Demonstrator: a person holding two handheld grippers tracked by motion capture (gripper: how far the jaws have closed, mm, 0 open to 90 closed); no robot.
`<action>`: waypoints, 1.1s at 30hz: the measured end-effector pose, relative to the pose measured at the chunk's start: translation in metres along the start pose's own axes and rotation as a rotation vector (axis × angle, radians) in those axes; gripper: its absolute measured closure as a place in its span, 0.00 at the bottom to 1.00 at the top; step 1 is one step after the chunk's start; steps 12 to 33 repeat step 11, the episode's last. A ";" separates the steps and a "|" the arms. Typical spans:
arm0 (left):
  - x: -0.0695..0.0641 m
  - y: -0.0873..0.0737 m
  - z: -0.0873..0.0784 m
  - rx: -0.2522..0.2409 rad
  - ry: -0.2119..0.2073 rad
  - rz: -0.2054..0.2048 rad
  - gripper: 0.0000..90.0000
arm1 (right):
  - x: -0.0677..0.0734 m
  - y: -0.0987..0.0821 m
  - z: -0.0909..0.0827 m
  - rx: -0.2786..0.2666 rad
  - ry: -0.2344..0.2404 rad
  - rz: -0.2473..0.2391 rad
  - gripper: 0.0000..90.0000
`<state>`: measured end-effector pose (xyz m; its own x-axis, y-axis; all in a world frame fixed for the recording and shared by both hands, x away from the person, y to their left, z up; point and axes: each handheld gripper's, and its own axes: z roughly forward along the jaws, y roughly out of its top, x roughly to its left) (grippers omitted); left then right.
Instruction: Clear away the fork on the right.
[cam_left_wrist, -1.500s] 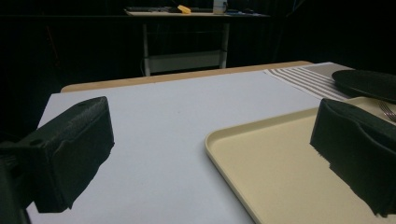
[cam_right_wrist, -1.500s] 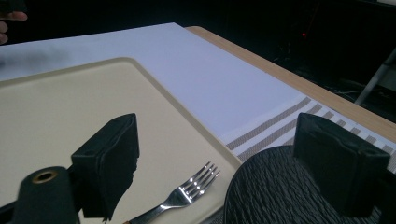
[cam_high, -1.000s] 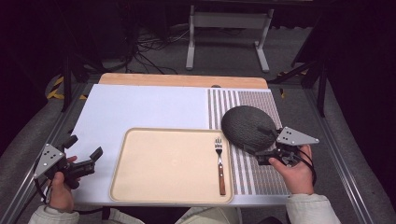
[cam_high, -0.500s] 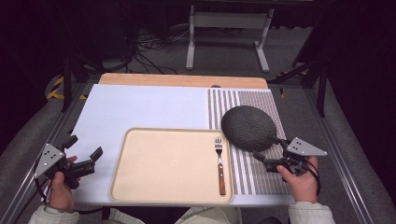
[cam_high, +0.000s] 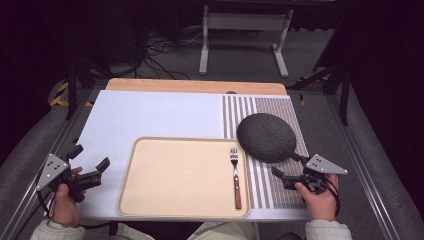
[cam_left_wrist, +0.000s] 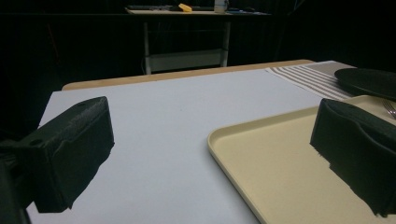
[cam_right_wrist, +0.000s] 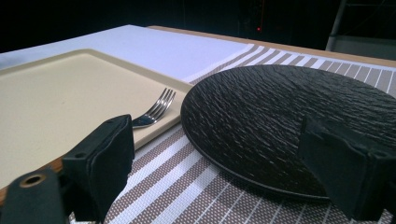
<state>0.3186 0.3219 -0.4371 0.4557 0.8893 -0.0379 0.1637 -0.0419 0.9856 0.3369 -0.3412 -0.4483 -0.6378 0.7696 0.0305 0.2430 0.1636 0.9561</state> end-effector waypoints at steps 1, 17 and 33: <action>0.000 0.000 0.000 0.000 0.001 0.000 0.00 | 0.000 0.000 0.000 0.001 -0.002 -0.001 0.13; 0.003 -0.001 0.000 -0.002 0.007 -0.023 0.00 | 0.000 0.002 -0.001 -0.017 -0.006 -0.012 0.13; 0.003 -0.001 0.000 -0.002 0.007 -0.023 0.00 | 0.000 0.002 -0.001 -0.017 -0.006 -0.012 0.13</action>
